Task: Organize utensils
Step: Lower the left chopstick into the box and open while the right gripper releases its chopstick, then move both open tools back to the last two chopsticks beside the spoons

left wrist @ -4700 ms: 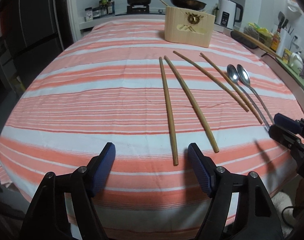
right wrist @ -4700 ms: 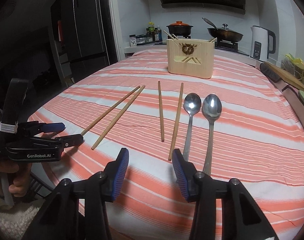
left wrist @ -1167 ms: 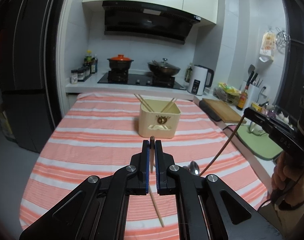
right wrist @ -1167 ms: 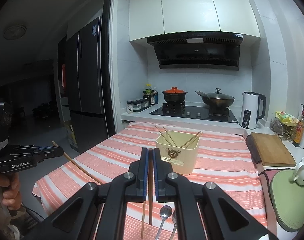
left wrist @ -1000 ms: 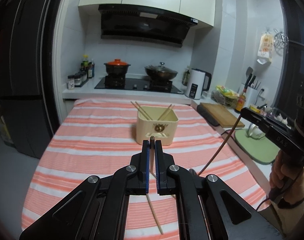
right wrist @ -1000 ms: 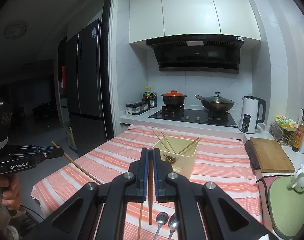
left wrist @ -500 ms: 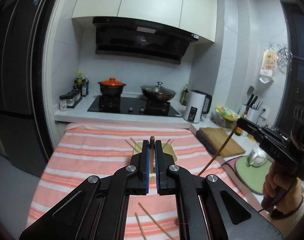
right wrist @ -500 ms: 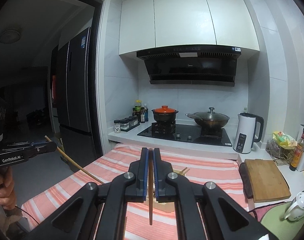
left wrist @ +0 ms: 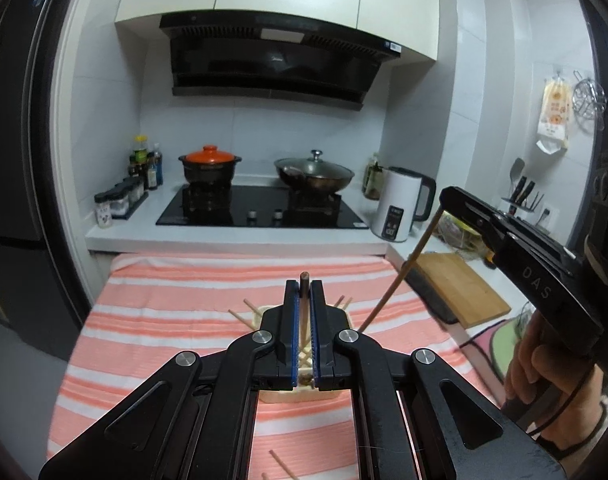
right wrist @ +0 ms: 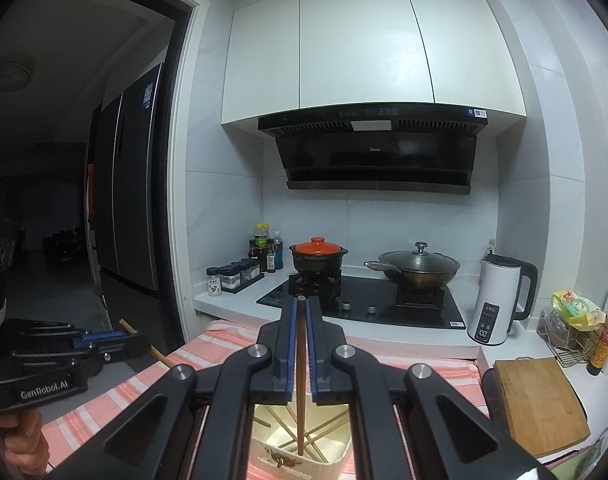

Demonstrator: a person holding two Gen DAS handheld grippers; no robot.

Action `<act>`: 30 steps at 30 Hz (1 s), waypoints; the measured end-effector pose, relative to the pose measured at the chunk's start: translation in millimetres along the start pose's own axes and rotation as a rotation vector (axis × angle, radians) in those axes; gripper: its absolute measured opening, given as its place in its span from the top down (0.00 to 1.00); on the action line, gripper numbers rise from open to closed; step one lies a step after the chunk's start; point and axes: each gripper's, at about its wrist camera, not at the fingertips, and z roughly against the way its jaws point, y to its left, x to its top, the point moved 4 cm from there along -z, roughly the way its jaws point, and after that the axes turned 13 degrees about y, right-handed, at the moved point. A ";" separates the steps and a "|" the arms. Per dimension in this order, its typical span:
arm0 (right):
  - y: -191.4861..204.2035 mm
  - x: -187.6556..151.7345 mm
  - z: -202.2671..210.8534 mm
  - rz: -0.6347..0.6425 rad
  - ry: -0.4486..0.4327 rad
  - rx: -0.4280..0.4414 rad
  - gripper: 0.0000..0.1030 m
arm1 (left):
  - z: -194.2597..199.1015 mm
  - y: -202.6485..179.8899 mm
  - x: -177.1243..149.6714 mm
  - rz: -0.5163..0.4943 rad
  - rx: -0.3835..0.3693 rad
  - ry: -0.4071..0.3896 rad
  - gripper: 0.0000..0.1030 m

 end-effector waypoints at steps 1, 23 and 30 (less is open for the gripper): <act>-1.7 -1.3 -10.6 -0.009 0.013 -0.004 0.95 | -10.1 0.8 0.7 0.003 -0.001 0.018 0.98; -37.7 -75.3 -154.3 -0.179 0.438 0.087 0.62 | -139.1 22.9 -28.0 0.099 -0.032 0.305 0.42; -29.7 -71.2 -88.5 -0.114 0.339 0.055 0.50 | -88.1 23.4 -60.9 0.054 -0.008 0.310 0.34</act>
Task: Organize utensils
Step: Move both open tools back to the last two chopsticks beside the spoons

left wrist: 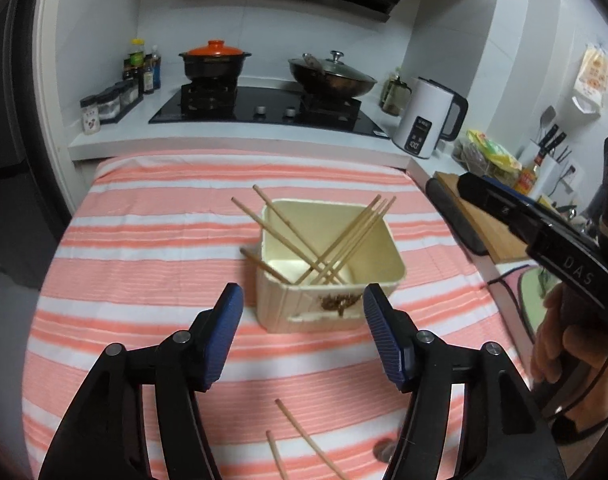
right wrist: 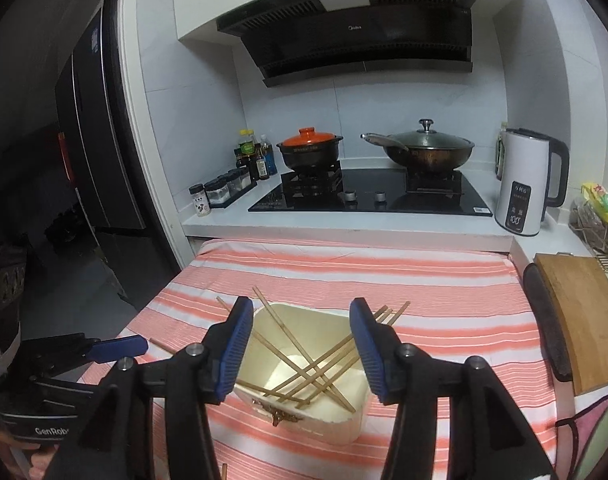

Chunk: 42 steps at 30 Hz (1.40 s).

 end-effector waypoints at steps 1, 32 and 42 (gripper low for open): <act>1.6 -9.5 12.7 0.015 -0.012 -0.010 0.50 | 4.9 0.2 -12.1 -0.006 0.007 0.005 0.33; 72.5 -363.8 122.1 0.097 0.096 -0.083 0.44 | 20.6 -26.3 -311.4 0.040 0.152 0.095 0.25; 79.5 -366.5 108.6 0.108 0.123 -0.066 0.44 | 15.7 -8.6 -318.4 0.095 0.135 0.099 0.25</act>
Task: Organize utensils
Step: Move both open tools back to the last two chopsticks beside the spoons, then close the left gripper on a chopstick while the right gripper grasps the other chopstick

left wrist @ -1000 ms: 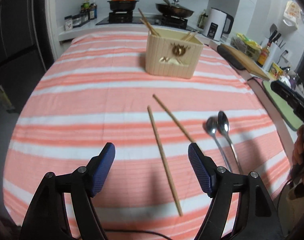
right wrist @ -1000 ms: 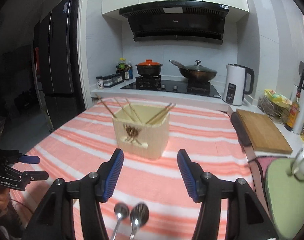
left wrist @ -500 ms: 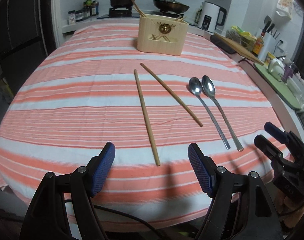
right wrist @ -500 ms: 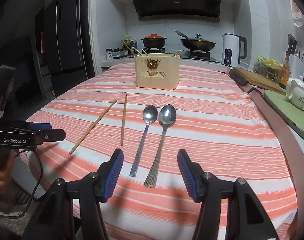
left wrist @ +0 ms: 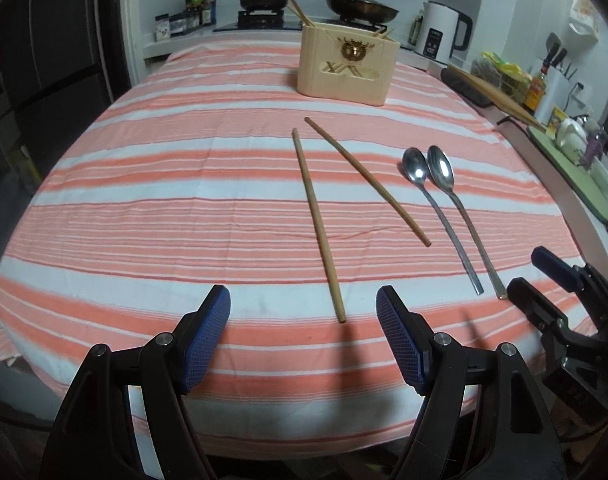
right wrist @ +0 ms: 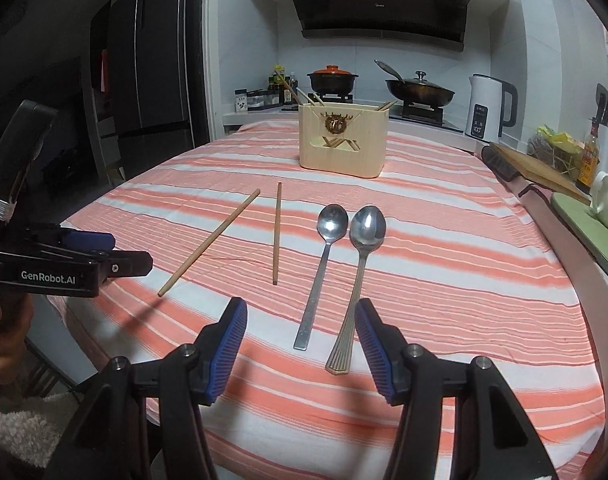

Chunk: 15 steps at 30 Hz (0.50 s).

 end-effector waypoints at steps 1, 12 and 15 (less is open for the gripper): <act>0.8 1.1 -2.1 0.006 0.005 0.001 0.45 | -0.4 2.8 -1.7 0.007 -0.016 -0.006 0.25; 13.2 30.2 -53.6 0.046 0.143 0.142 0.52 | -16.0 -13.8 -15.5 -0.086 -0.019 -0.018 0.27; 18.4 38.2 -70.7 0.064 0.194 0.185 0.61 | -24.2 -16.5 -13.5 -0.097 -0.006 -0.007 0.39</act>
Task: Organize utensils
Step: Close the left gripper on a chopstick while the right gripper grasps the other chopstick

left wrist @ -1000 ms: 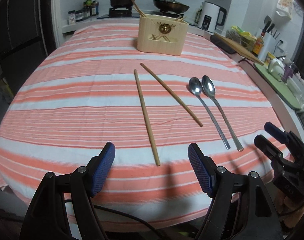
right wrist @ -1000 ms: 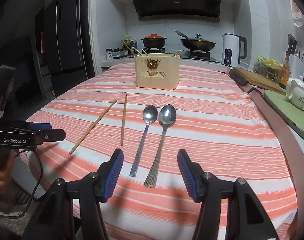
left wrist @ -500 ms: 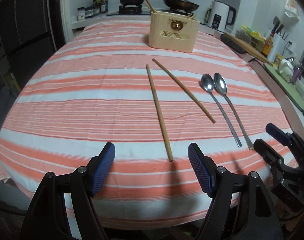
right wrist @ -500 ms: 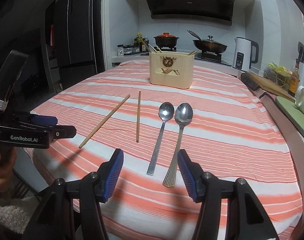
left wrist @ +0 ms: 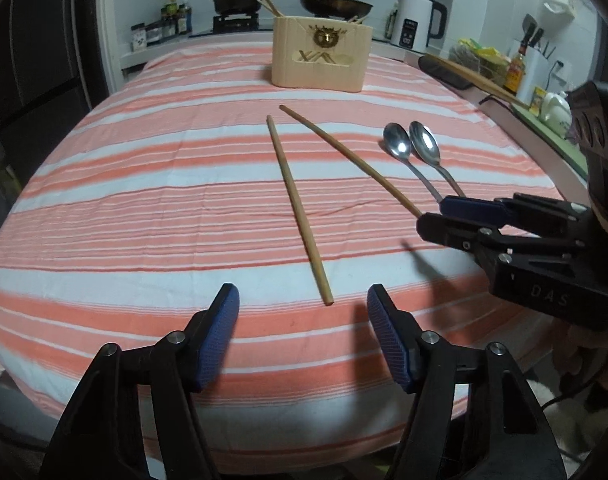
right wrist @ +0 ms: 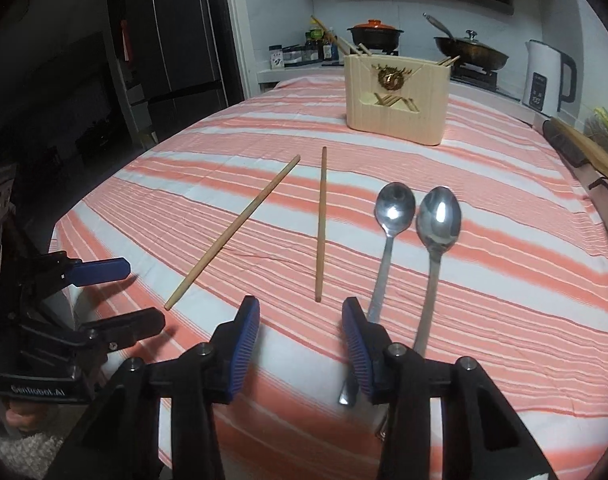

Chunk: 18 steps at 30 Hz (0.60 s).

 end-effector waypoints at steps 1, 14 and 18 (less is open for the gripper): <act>-0.7 3.8 -4.8 0.000 0.013 0.009 0.66 | -2.8 -0.8 0.6 -0.001 -0.003 0.005 0.45; -8.9 8.4 -19.1 -0.030 0.037 -0.070 0.95 | -12.6 -8.1 7.8 -0.025 0.032 -0.029 0.97; -6.8 2.5 -12.5 -0.022 0.009 -0.080 0.95 | -7.6 0.6 2.1 0.014 0.037 -0.037 0.97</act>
